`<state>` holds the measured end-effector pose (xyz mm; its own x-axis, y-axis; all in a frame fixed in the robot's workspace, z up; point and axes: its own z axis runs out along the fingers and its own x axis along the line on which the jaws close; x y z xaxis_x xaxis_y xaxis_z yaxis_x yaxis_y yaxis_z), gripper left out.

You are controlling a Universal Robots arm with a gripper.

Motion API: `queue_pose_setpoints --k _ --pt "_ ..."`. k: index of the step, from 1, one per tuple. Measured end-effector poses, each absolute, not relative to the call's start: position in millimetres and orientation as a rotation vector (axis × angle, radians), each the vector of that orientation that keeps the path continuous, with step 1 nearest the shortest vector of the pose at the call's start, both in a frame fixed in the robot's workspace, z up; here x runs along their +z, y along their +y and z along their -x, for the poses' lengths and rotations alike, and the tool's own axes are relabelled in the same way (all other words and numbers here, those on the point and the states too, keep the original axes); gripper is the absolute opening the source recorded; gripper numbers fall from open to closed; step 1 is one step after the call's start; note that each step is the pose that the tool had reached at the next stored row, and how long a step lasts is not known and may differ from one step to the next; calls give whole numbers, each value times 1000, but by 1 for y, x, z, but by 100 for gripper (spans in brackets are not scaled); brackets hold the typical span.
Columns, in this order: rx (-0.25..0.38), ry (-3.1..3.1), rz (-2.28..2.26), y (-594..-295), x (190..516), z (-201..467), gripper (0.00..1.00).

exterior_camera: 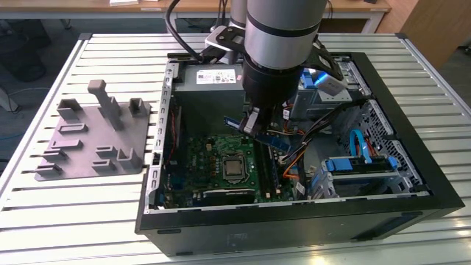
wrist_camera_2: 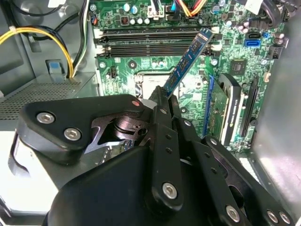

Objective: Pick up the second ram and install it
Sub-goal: 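Insert the second ram into the second slot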

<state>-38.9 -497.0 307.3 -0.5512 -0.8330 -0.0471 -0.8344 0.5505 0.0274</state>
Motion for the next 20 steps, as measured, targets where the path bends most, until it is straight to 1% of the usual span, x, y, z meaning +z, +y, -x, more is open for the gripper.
queue_pose_setpoints --k 20 --pt "69 2831 1286 -497 307 39 14"
